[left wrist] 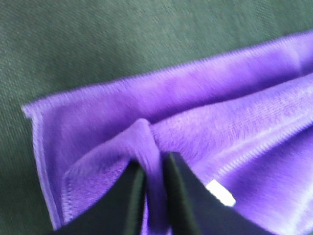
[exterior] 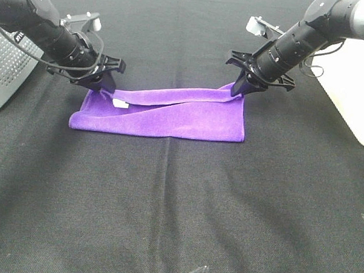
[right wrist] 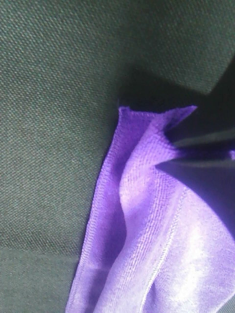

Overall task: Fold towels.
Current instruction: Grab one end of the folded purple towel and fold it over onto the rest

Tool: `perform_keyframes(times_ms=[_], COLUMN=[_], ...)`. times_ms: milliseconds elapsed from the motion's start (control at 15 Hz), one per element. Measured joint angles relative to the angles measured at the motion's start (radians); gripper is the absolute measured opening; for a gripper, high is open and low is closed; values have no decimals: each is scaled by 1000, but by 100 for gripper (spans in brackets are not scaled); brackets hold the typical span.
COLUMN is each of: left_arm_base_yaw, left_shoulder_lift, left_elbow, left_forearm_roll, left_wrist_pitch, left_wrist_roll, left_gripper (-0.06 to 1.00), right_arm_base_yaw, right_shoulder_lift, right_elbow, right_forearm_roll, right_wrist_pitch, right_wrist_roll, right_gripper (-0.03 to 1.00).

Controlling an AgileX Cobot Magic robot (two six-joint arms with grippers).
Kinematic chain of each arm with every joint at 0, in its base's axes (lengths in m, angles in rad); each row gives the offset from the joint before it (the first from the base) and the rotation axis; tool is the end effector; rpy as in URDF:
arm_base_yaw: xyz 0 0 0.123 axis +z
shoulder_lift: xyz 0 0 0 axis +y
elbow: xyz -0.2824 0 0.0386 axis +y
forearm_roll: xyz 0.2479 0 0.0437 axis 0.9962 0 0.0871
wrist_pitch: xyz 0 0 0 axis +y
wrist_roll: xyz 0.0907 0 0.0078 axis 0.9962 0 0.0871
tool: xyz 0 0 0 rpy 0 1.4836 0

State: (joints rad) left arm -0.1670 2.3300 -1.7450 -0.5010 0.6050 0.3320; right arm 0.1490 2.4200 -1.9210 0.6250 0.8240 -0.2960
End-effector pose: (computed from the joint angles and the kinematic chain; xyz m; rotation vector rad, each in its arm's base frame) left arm 0.4861 -0.1072 0.1251 0.1977 2.6125 -0.4526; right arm 0.4995 0.1146 0.1259 -0.1214 2.6951 0.6932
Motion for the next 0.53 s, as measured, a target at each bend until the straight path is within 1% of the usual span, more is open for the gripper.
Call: perform_keyframes(times_ms=[67, 133, 200, 267, 400, 467, 533], left_arm_base_yaw=[0, 0, 0, 0, 0, 0, 0], left_shoulder_lift=[0, 0, 0, 0, 0, 0, 0], left_elbow=[0, 0, 0, 0, -2, -18, -47], left_forearm_roll=[0, 0, 6, 6, 40, 65, 100], left_wrist_pitch=[-8, -11, -11, -11, -9, 13, 59], left_wrist_roll=[0, 0, 0, 0, -32, -61, -83], left_gripper=[40, 44, 47, 47, 56, 63, 70], right_arm_base_yaw=[0, 0, 0, 0, 0, 0, -2], right_shoulder_lift=[0, 0, 0, 0, 0, 0, 0], right_elbow=[0, 0, 0, 0, 0, 0, 0], right_forearm_roll=[-12, -30, -53, -53, -115, -135, -155], right_wrist_pitch=[-6, -6, -5, -5, -5, -5, 2], right_wrist_roll=[0, 1, 4, 4, 19, 27, 27], right_gripper=[6, 15, 21, 21, 45, 59, 70])
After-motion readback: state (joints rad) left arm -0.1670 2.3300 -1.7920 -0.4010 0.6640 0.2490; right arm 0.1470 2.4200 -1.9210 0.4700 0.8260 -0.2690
